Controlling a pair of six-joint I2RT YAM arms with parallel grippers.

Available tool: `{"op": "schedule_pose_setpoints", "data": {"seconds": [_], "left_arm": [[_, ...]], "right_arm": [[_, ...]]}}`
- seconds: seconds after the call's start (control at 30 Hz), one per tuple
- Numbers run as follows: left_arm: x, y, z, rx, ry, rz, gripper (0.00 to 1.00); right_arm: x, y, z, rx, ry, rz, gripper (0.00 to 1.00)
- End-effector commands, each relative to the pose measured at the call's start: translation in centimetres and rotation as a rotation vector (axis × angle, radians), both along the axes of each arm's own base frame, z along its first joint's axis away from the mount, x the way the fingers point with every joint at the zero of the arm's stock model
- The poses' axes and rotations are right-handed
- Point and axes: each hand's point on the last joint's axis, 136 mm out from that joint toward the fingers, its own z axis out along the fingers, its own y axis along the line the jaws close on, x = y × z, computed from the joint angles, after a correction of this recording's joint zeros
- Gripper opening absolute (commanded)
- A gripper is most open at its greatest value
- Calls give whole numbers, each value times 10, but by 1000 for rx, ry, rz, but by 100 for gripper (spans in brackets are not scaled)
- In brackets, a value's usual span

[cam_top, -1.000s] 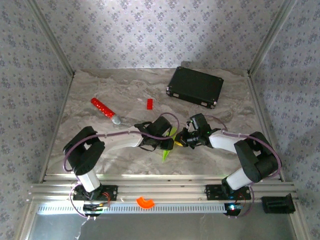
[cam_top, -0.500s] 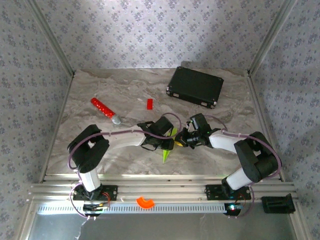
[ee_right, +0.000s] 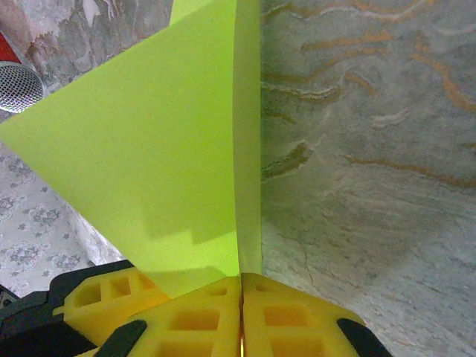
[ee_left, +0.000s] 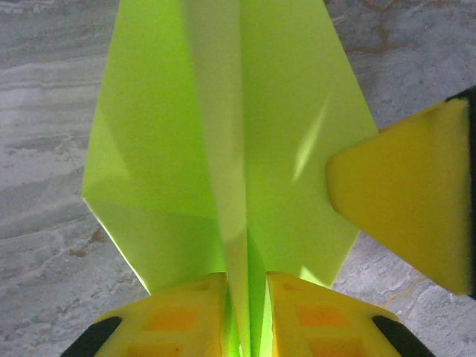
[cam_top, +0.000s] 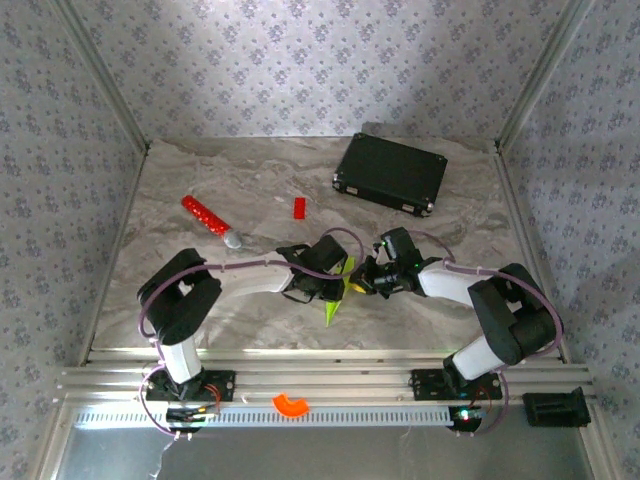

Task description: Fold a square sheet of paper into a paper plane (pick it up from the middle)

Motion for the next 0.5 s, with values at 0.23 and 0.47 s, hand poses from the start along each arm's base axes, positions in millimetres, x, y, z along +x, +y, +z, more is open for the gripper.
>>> {"op": "schedule_pose_setpoints", "data": {"seconds": [0.23,0.47], "left_arm": [[-1,-4,-5,22,-4,-10,22],[-2,-5,-10,36,5,-18,21]], "right_arm": [[-5,-3,-6,2,26,-9,10],[-5,-5,-6,1,24,-13,10]]}}
